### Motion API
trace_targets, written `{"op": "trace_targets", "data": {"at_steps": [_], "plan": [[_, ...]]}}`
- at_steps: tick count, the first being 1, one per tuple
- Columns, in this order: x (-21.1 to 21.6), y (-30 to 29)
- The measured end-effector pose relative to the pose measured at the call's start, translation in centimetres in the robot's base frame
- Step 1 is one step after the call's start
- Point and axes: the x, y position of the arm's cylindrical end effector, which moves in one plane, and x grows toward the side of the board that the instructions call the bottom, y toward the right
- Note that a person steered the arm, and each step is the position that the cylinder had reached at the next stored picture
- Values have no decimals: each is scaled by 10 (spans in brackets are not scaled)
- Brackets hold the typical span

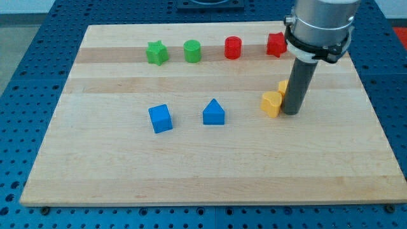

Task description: Place the blue triangle on top of blue cube

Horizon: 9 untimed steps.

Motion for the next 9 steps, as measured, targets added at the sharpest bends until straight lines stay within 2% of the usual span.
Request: {"op": "trace_targets", "data": {"at_steps": [2, 4, 5, 7, 9], "plan": [[37, -15], [93, -41], [85, -55], [32, -56], [24, -64]]}}
